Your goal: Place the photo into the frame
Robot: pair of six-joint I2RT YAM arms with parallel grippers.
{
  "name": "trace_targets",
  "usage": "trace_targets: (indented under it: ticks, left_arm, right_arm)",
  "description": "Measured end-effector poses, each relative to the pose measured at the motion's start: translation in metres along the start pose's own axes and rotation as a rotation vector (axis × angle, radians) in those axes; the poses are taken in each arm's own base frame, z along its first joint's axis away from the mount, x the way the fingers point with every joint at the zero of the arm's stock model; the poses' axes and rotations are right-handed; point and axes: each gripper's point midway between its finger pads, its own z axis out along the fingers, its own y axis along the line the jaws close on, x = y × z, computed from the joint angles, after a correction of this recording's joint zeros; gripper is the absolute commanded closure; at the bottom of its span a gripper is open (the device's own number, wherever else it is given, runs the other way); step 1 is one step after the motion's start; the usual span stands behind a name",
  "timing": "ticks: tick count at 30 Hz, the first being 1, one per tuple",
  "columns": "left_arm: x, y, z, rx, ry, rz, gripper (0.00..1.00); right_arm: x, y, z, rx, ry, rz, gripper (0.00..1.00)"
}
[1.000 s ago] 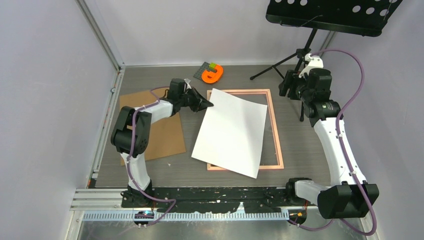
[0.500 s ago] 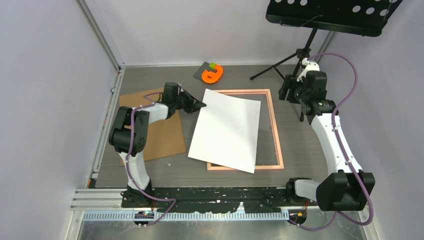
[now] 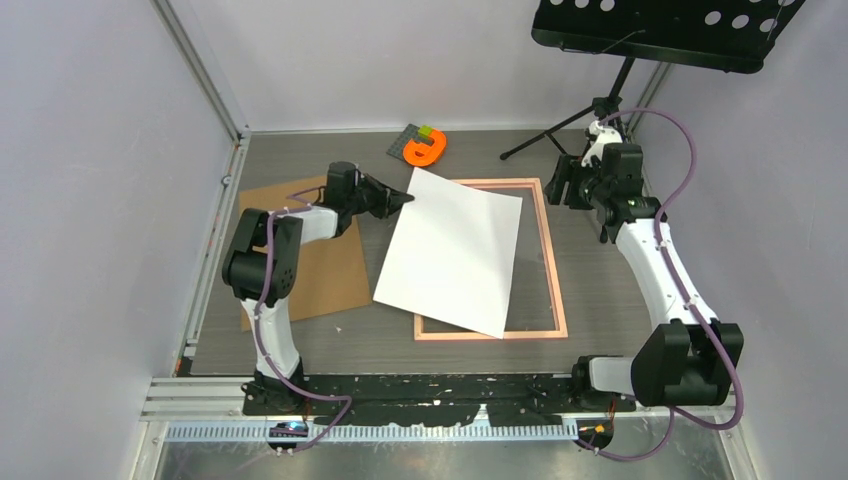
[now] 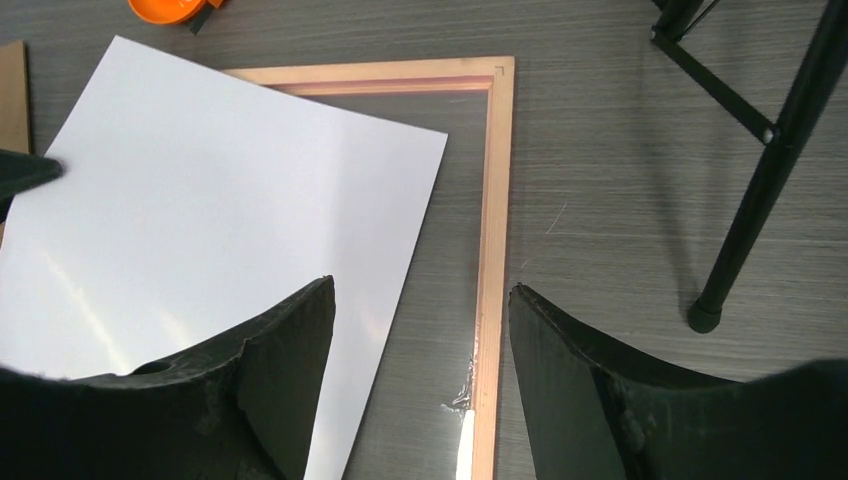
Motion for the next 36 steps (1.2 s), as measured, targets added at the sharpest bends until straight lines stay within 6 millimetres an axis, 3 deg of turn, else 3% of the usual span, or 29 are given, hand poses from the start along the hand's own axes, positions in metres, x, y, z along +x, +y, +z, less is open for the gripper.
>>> trace_targets:
  ticks: [10,14,24,36]
  left_arm:
    - [-0.026,-0.01,-0.001,0.052,-0.036,-0.061,1.0]
    - [-0.027,-0.01,-0.001,0.056,-0.04,-0.059,1.0]
    - [-0.005,0.005,0.006,0.022,-0.003,-0.08,0.99]
    - [0.001,0.007,0.01,0.016,0.04,-0.017,0.79]
  right_arm:
    - [0.013,0.004,0.008,-0.047,0.034,-0.033,0.3]
    - [0.021,0.005,0.01,-0.063,0.052,-0.039,0.3]
    - [0.028,0.009,0.012,-0.094,0.063,-0.047,0.3]
    - [0.029,0.013,0.012,-0.118,0.064,-0.047,0.3]
